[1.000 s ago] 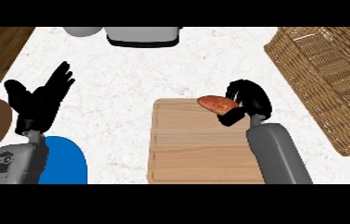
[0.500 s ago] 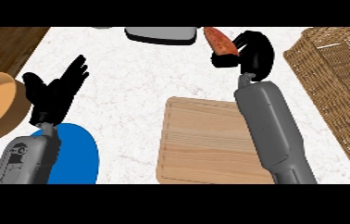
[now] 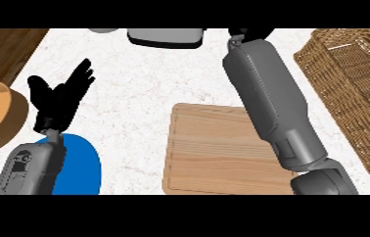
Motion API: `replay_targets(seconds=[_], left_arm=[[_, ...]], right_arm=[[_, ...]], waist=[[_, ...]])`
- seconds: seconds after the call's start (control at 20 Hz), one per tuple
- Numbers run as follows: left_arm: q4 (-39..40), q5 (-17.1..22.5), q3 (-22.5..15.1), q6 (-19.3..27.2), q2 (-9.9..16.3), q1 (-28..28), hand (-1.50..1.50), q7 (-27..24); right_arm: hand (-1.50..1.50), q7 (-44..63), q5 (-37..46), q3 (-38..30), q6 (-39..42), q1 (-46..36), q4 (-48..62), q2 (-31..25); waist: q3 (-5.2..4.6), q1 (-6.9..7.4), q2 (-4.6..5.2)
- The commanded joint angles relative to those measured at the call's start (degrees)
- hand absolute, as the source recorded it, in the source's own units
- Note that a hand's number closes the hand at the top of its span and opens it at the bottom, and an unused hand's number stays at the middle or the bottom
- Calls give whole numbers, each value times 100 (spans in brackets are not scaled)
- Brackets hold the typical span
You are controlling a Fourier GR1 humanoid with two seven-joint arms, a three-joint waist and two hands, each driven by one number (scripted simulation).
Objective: Pick the sweet potato from the cutting board and place it in the basket
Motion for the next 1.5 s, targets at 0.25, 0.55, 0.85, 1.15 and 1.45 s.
replay_targets(seconds=[0.25,0.55,0.85,1.15,1.45], left_arm=[[76,12,143,16,84,62,0,-5],[-151,142,159,-58,56,179,0,84],[-117,99,215,-86,182,121,0,81],[134,-56,250,45,153,127,0,-134],[-83,71,311,-26,153,313,0,-19]], right_arm=[[150,1160,1005,-544,-194,-1520,1406,-496],[150,1284,1408,-814,-169,-1946,1943,-1122],[150,1277,1723,-971,-52,-1797,2475,-1751],[150,1495,1953,-1082,-83,-1722,2596,-2012],[150,1271,1860,-1312,-42,-1585,2544,-2170]], waist=[[5,-178,-6],[7,-130,-4],[10,-216,-2],[12,-330,-27],[15,-358,-70]])
